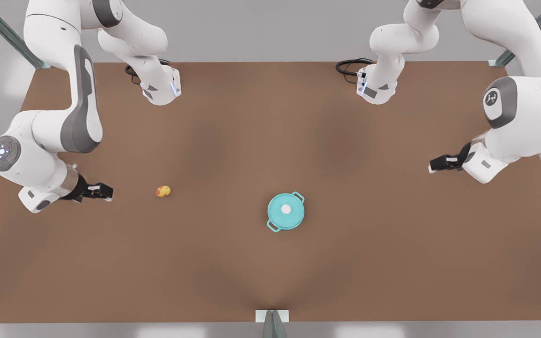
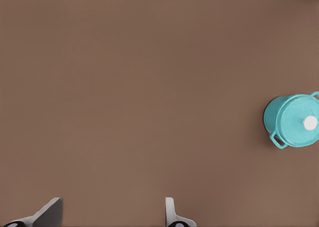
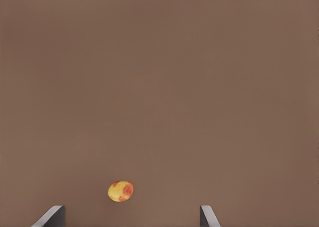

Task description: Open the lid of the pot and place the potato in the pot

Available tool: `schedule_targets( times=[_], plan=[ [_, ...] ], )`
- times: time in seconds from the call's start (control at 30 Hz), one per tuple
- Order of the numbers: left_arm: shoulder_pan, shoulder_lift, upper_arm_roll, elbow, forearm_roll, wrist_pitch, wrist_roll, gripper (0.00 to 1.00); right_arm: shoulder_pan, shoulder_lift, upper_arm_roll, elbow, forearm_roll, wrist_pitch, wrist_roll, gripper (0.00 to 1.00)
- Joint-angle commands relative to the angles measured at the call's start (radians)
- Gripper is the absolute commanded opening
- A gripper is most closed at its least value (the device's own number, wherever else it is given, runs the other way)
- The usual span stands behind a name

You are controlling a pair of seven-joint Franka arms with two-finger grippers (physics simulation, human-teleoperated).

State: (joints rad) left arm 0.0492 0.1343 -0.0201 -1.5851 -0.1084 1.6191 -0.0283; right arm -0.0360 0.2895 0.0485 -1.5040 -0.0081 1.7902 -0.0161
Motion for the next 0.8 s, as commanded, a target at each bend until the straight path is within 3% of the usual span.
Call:
schedule_targets(
  times=[0.0,0.07,0.1,0.13,0.17,0.2,0.23,0.27,0.33,0.37,0.43,0.53,0.6,0.77],
  plan=[
    [0.003,-0.001,0.000,0.002,-0.013,0.061,0.042,1.00,0.001,-0.001,-0.001,0.001,-0.001,0.055,0.076,1.00],
    [-0.008,0.002,-0.004,0.005,-0.019,0.058,0.047,1.00,-0.001,-0.003,-0.001,0.001,-0.003,0.054,0.070,1.00],
    [-0.012,0.007,-0.007,0.004,-0.017,0.051,0.061,1.00,-0.010,-0.007,-0.007,0.001,-0.053,0.031,-0.103,1.00],
    [-0.025,0.022,-0.041,0.013,-0.013,0.048,0.059,1.00,-0.016,-0.007,-0.007,0.007,-0.067,-0.034,-0.528,1.00],
    [-0.068,-0.012,-0.125,0.010,0.058,0.005,0.064,1.00,-0.016,-0.007,-0.018,0.014,-0.070,-0.040,-0.936,1.00],
    [-0.069,-0.012,-0.274,0.019,0.062,0.004,0.013,1.00,-0.004,-0.006,-0.013,0.018,-0.137,-0.038,-1.096,1.00],
    [-0.091,0.027,-0.451,0.059,0.070,0.016,-0.330,1.00,0.025,-0.001,-0.010,0.019,-0.171,-0.037,-1.131,1.00],
    [-0.152,0.139,-0.508,0.155,0.070,0.065,-0.537,1.00,0.031,-0.001,-0.009,0.019,-0.219,-0.025,-1.226,1.00],
    [-0.414,0.415,-0.506,0.388,0.341,0.065,-0.791,1.00,0.033,-0.001,-0.002,0.018,-0.171,-0.025,-1.246,1.00],
    [-0.500,0.491,-0.503,0.447,0.423,0.065,-0.855,1.00,0.031,0.000,-0.002,0.015,-0.170,0.000,-1.245,1.00],
    [-0.506,0.537,-0.489,0.462,0.424,0.103,-0.878,1.00,0.005,-0.007,-0.006,-0.110,-0.135,0.190,-1.253,1.00],
    [-0.512,0.600,-0.445,0.510,0.421,0.254,-1.028,1.00,-0.033,-0.119,-0.009,-0.469,-0.112,0.584,-1.253,1.00],
    [-0.516,0.738,-0.412,0.623,0.429,0.386,-1.022,1.00,-0.031,-0.098,-0.012,-0.498,-0.099,0.615,-1.251,1.00],
    [-0.514,0.771,-0.340,0.626,0.429,0.383,-0.874,1.00,0.070,-0.066,-0.001,-0.484,-0.029,0.650,-1.231,1.00]
  ],
)
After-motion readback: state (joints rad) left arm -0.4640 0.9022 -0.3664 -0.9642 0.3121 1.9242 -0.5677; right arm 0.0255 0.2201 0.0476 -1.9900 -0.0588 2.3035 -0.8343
